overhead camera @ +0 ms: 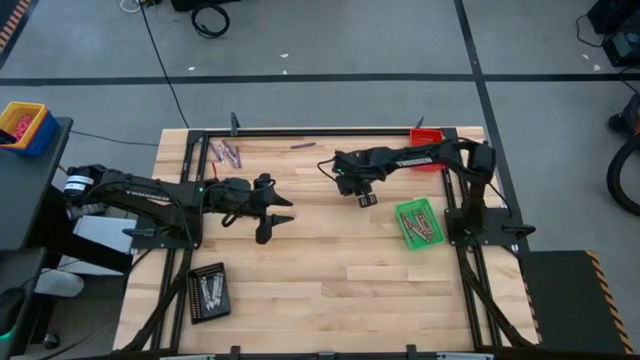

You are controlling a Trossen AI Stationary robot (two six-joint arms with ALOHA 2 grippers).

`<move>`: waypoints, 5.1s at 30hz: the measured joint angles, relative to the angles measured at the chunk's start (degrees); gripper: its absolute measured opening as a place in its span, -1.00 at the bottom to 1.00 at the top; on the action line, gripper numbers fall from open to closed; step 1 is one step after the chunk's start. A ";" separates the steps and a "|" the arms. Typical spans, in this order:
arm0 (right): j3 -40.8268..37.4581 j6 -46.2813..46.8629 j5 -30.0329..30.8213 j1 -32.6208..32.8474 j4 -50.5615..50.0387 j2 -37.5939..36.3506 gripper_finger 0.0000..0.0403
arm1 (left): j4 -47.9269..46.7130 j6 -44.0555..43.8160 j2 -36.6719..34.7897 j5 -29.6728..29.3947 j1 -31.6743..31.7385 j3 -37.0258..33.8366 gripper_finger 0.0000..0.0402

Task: Sort crayons
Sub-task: Put the white crayon into the black bin

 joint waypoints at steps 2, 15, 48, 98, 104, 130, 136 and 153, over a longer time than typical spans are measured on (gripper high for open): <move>0.04 -2.18 -0.04 -1.08 -0.30 1.52 -0.26 | -0.03 0.00 0.00 0.00 0.01 0.00 0.06; 0.18 -4.57 -6.61 -5.55 0.26 2.17 -0.44 | 0.24 1.51 0.02 -0.13 0.02 0.00 0.06; 0.00 22.80 -10.18 -4.48 -0.01 2.29 -0.94 | 12.20 6.05 3.48 -10.76 0.04 -0.68 0.06; -11.25 33.75 -3.14 19.49 33.90 -10.28 -0.94 | -27.99 -67.25 22.35 -22.81 -3.40 -0.51 0.06; -11.21 34.16 -2.76 19.45 34.45 -10.43 -0.94 | -26.31 -66.60 22.43 -24.12 -3.57 -0.55 0.06; -14.04 51.43 5.19 16.26 45.93 3.23 -0.95 | -3.60 -65.91 29.49 -25.81 -10.38 -0.48 0.06; -14.04 50.99 -1.26 16.23 45.99 3.16 -0.96 | 5.99 -65.49 32.90 -27.42 -15.28 -0.52 0.06; -14.06 47.28 -1.87 19.34 40.73 -3.00 -0.96 | 0.12 -1.01 28.93 -1.30 -5.75 4.57 0.06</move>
